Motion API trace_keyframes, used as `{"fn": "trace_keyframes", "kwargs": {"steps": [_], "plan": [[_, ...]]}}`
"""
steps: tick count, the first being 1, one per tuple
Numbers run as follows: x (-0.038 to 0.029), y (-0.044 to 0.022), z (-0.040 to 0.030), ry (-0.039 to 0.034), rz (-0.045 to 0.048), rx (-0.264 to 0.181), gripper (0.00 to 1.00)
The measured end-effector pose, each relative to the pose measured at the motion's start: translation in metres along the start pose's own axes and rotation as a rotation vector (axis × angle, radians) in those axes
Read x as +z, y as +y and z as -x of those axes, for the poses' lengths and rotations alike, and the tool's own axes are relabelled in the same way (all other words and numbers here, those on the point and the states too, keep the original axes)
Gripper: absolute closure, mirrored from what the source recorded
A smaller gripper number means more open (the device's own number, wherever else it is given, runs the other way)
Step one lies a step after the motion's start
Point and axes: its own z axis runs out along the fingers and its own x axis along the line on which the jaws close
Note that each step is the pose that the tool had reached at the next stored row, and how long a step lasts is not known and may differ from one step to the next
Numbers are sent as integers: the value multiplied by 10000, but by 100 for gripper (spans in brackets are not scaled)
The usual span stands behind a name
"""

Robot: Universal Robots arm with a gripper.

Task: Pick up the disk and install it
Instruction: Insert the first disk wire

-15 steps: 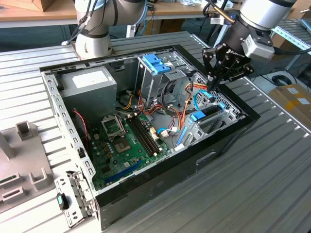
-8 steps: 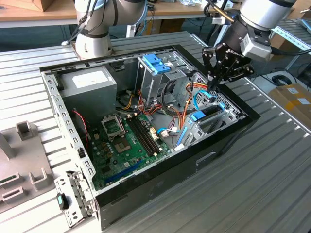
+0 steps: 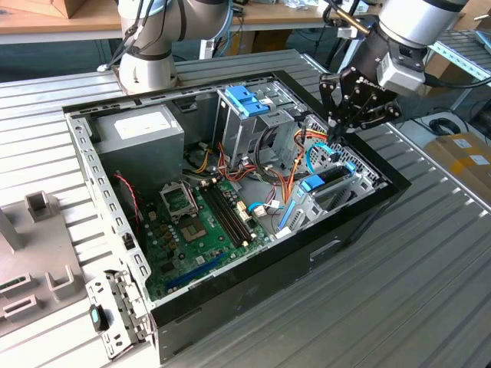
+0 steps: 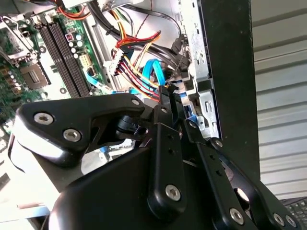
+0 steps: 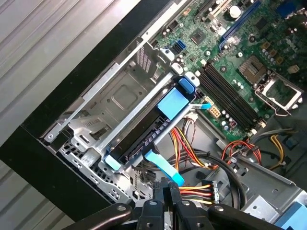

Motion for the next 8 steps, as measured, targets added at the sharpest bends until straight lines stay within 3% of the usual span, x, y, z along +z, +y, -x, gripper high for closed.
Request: {"fn": "trace_keyframes", "kwargs": {"steps": [8], "plan": [[0, 0, 0, 27, -54, 763, 84]]}}
